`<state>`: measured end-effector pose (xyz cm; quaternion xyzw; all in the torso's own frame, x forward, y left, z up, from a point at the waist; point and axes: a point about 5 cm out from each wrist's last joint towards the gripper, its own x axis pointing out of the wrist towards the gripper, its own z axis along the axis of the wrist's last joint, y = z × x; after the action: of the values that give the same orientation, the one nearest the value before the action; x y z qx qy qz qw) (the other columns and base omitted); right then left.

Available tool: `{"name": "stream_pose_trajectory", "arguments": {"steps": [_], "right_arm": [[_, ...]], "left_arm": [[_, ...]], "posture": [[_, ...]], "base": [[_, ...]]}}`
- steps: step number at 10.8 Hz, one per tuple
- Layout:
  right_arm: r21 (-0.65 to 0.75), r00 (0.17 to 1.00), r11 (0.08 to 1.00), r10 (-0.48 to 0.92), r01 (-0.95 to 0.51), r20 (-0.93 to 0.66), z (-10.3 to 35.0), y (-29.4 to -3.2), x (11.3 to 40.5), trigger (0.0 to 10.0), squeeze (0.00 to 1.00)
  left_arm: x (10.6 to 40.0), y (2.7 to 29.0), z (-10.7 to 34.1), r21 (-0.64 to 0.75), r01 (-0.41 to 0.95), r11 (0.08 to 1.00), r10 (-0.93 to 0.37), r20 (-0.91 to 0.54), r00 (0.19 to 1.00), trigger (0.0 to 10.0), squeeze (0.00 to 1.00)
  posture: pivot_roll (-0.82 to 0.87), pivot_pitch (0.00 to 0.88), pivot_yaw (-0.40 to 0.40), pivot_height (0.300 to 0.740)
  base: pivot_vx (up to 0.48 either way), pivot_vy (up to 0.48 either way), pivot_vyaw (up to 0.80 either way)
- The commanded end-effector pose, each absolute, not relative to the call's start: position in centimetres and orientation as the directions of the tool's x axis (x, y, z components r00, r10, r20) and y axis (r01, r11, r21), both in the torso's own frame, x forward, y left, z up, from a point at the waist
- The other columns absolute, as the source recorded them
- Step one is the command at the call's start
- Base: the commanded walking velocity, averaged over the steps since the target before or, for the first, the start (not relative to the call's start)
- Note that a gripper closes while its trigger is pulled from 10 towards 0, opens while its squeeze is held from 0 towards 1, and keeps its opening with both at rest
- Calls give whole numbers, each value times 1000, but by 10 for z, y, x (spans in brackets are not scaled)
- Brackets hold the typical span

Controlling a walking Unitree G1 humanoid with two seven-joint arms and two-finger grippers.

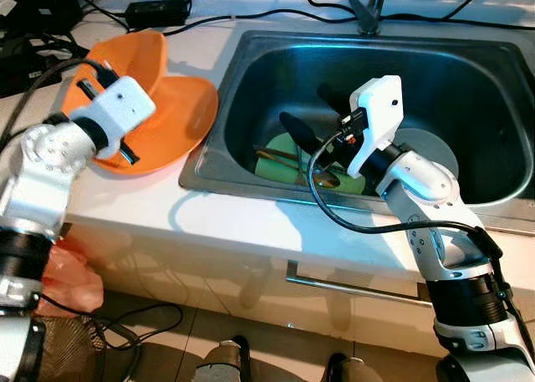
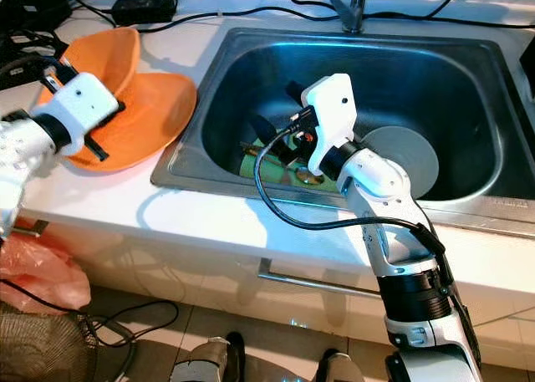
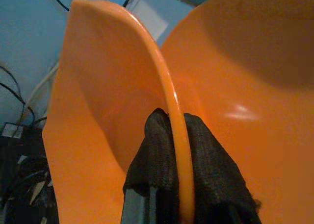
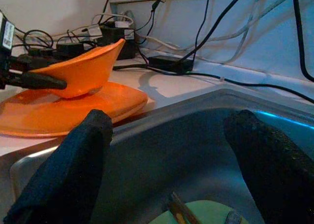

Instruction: Kitchen organization

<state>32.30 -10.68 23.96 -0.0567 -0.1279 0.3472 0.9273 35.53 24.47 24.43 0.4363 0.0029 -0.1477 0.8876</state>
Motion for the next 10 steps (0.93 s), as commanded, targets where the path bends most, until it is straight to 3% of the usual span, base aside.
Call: {"name": "stream_pose_trajectory", "arguments": {"steps": [1,4,6,8,10], "right_arm": [[-192,716,749,663,-635,218,247,-105,322,10000,0],[-180,719,753,658,-633,222,247,-106,323,10000,0],[-90,717,756,645,-648,263,254,-106,324,10000,0],[81,716,732,628,-677,307,264,-108,328,10000,0],[266,712,665,602,-698,362,275,-114,328,10000,0]], "left_arm": [[354,246,231,774,278,570,-248,-160,955,0,0],[355,233,237,871,128,474,-261,0,965,0,0],[348,203,233,934,-4,357,-357,140,924,0,0],[345,170,224,959,-88,270,-488,216,846,0,0],[345,149,224,950,-183,253,-548,297,782,0,0]], "posture": [[128,176,84,740],[131,176,86,740],[133,175,86,740],[133,172,83,740],[124,176,89,740]], "base": [[0,0,0],[0,0,0],[0,0,0],[0,0,0],[0,0,0]]}}
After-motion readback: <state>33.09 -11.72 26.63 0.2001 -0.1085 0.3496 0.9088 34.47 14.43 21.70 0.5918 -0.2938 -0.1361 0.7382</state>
